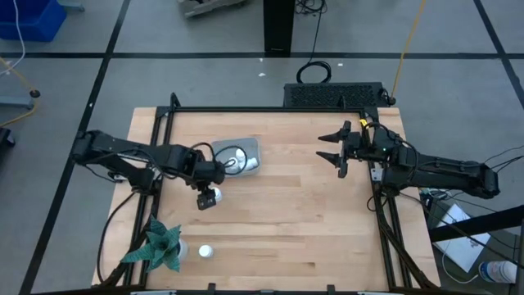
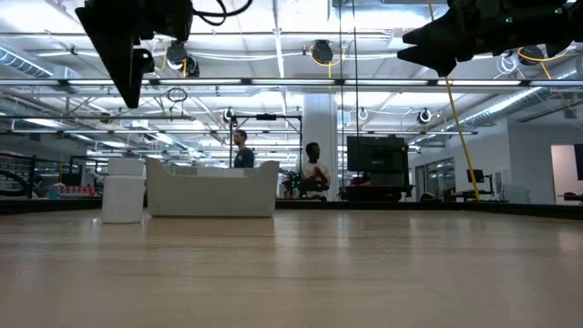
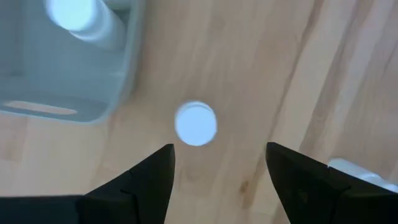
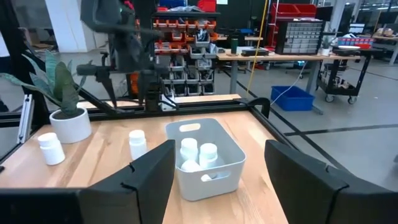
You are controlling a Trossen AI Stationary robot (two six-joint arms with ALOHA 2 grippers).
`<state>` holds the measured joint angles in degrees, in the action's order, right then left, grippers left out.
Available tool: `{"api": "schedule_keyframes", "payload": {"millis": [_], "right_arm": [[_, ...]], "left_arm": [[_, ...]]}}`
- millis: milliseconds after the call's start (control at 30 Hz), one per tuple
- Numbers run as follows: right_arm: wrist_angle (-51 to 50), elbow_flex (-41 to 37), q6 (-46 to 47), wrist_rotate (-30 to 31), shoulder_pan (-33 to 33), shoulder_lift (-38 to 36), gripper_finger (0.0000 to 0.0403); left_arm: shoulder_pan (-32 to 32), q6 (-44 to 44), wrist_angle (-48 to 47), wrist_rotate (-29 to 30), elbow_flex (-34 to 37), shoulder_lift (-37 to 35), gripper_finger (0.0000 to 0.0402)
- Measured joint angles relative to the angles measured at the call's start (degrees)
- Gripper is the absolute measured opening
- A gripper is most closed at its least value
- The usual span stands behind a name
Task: Pick and place pill bottles into a basket
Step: Put the white pill bottle in the gray bin
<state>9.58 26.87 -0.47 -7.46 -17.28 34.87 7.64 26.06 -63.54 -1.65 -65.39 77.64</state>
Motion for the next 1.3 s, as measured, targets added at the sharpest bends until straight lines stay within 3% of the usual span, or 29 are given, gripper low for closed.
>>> {"api": "schedule_keyframes", "payload": {"millis": [567,1067,1300], "right_arm": [[0.04,0.0,-0.03,-0.08,0.0,0.0,0.024],[0.02,0.0,0.24,-0.26,0.02,0.0,0.024],[0.0,0.0,0.93,-0.26,0.02,0.0,0.024]], "left_arm": [[0.06,-4.45,0.72,-0.27,0.02,10.9,0.0258],[-0.11,-4.31,0.91,1.69,3.66,12.07,0.0257],[-0.68,-5.34,5.45,0.77,4.87,12.07,0.0257]]}}
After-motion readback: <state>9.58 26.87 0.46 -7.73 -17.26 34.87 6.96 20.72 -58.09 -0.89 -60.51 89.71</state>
